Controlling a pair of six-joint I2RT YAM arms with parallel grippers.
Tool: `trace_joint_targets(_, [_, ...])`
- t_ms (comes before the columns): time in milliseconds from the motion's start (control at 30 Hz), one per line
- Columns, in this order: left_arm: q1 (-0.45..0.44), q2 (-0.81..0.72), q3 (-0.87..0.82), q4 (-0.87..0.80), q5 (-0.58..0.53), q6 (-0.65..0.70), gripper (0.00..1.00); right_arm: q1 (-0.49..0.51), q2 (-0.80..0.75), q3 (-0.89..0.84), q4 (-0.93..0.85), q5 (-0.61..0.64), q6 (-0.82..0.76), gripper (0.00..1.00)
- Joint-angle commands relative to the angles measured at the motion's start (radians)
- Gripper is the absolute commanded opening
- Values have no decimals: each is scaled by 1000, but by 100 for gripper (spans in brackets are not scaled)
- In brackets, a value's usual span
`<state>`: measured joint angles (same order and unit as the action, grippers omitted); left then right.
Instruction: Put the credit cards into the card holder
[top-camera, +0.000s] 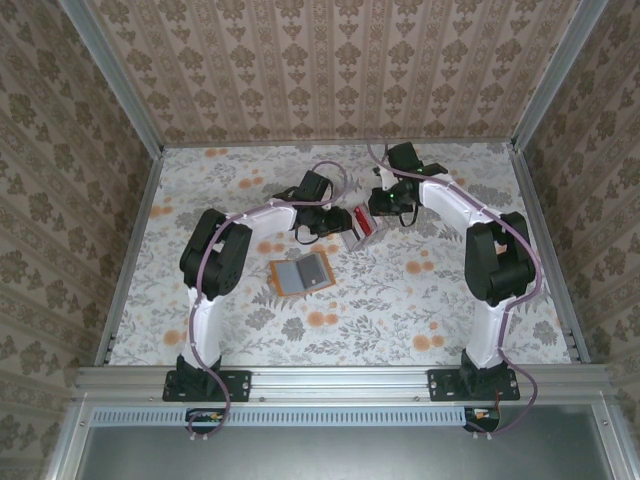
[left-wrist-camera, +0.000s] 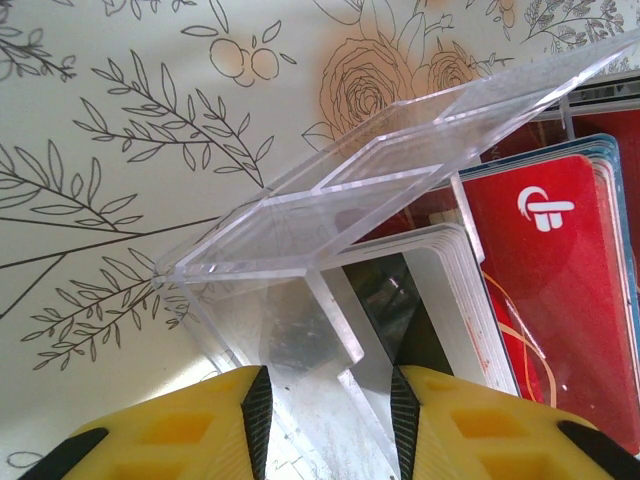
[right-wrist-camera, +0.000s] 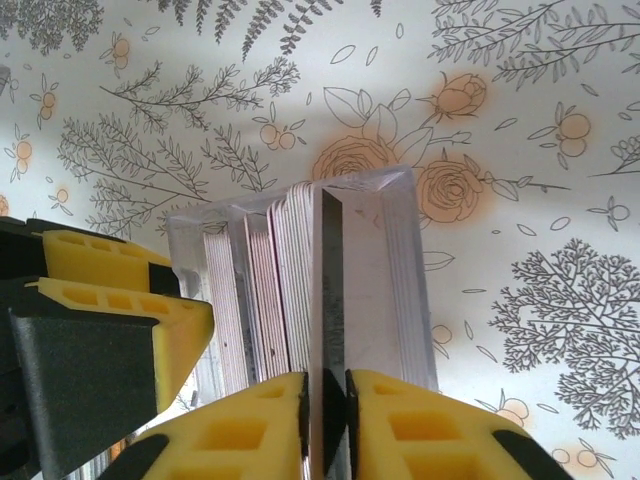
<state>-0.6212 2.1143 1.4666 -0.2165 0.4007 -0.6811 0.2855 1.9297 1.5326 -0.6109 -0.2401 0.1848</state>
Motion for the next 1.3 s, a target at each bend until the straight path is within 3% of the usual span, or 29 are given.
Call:
trace_joint_targets(0, [-5,11,2,-14,4,-10,38,-3,-50,9,-28,-15,-4,17])
trace_joint_targets(267, [-5,10,4,-18,3,-9,38,-18,-65,2,-27,-15,-4,7])
trace_joint_targets(633, [-5,-24,6,-36,-4,1,38,-40,-148,-41,-12,8,4,6])
trace_joint_targets(1000, [-3,-159,-14,-84,-69,39,40,-41,-275,-134,54,7,35,6])
trace_joint_targets(1267, [16,-303,-119,-106,-153,89,42,-39,-383,-283,204,-141,116,6])
